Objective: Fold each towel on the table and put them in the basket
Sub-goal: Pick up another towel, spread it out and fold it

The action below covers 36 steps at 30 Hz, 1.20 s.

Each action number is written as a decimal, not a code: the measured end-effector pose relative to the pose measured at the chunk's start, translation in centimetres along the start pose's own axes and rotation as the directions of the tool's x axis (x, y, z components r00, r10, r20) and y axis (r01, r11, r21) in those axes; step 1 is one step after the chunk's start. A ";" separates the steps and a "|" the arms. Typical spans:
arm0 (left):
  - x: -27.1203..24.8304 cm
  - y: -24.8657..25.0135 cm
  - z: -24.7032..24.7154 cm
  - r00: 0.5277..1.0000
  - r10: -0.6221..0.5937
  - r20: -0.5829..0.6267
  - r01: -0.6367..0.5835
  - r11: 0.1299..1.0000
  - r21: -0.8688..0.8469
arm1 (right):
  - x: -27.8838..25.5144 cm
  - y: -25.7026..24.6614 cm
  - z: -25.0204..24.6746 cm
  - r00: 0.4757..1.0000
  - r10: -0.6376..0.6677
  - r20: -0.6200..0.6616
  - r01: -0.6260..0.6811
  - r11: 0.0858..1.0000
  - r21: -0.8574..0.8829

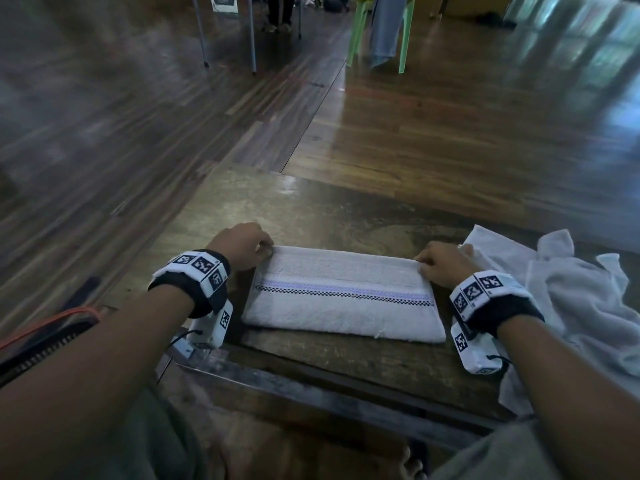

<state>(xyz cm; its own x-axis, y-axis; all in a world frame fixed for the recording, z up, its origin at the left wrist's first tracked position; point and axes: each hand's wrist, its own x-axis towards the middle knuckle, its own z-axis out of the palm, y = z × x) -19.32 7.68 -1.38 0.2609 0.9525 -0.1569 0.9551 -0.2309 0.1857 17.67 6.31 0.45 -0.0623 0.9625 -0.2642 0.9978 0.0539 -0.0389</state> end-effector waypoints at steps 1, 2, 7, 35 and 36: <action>0.0 0.1 -0.1 1.000 0.002 0.005 -0.002 1.000 0.001 | 0.2 0.1 0.2 1.000 0.003 0.003 -0.003 1.000 -0.013; 0.0 0.2 -0.2 1.000 0.003 0.009 -0.003 1.000 0.003 | 0.4 0.1 0.4 1.000 0.005 0.007 -0.005 1.000 -0.022; 0.1 0.7 -0.6 1.000 -0.010 0.023 0.010 1.000 0.014 | 0.6 0.3 0.6 1.000 -0.002 0.011 0.003 0.998 -0.065; -1.6 0.4 -3.3 0.993 0.094 -0.070 -0.101 0.990 -0.100 | -1.6 0.4 -2.3 0.988 -0.107 0.109 0.092 0.987 0.132; -2.1 0.5 -3.7 0.982 0.101 -0.158 -0.117 0.988 -0.097 | -1.8 0.5 -2.8 0.988 -0.138 0.076 0.127 0.983 0.135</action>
<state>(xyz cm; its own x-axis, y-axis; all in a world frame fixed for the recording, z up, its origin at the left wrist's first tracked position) -19.94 6.34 2.59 0.3300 0.9438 0.0178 0.9000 -0.3203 0.2956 18.36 5.36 3.65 -0.2008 0.9229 -0.3286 0.9695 0.1392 -0.2016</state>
